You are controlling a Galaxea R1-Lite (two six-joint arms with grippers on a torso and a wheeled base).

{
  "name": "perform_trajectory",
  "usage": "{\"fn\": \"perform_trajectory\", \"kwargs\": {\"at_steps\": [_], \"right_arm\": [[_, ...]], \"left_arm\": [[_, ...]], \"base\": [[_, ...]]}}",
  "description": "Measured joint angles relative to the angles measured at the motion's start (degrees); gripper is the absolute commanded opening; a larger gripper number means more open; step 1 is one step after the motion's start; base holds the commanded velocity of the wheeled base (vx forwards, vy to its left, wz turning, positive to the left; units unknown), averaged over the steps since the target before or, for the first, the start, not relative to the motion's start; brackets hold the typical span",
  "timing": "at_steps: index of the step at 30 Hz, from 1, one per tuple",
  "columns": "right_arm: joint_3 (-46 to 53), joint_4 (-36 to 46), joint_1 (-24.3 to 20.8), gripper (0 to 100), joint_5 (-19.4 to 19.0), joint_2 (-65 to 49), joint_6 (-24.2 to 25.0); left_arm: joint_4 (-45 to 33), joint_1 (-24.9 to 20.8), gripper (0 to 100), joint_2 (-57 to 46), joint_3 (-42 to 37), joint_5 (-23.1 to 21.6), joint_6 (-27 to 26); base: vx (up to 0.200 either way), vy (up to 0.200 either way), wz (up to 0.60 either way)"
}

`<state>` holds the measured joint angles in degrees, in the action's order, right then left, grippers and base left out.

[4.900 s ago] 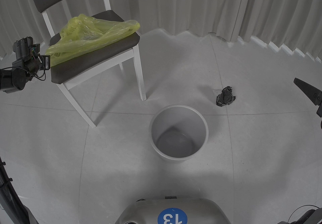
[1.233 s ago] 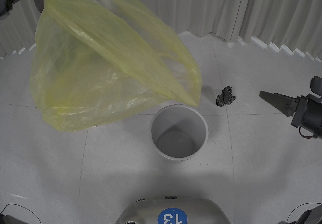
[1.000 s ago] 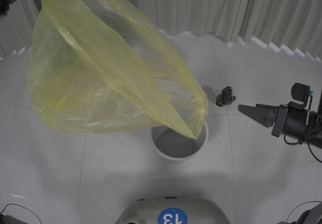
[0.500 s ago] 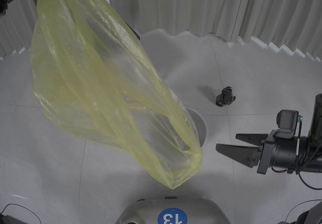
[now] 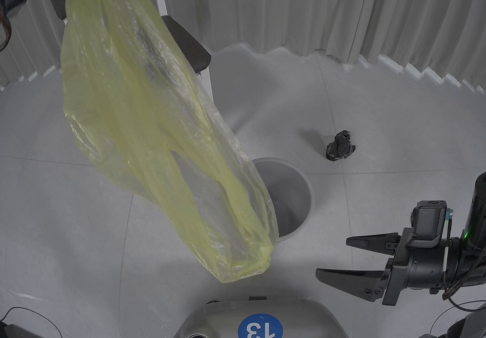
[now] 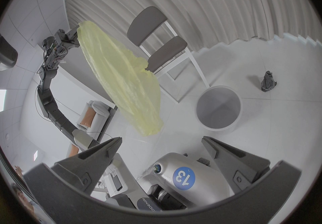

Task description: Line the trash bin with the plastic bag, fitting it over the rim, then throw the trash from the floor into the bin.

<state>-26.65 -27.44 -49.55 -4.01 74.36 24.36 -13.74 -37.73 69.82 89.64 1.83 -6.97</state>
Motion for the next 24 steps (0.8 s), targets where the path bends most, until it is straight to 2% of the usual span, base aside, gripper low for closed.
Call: {"fn": "perform_trajectory", "kwargs": {"at_steps": [9,16,24], "right_arm": [[-4.3,-1.7,-2.9,100,2.6,6.7,0.0],[-7.5,-8.3,-4.7,100,3.8,14.9,-1.4],[-10.3,-9.6,-3.1,100,4.0,20.4,-2.8]], "left_arm": [[1.5,-1.7,0,1.2,0.4,3.4,4.2],[2.7,-2.6,0,2.3,0.5,4.0,5.1],[2.9,-2.9,0,3.3,1.2,4.1,5.0]], "base": [[0.0,0.0,0.0],[0.0,0.0,0.0],[0.0,0.0,0.0]]}}
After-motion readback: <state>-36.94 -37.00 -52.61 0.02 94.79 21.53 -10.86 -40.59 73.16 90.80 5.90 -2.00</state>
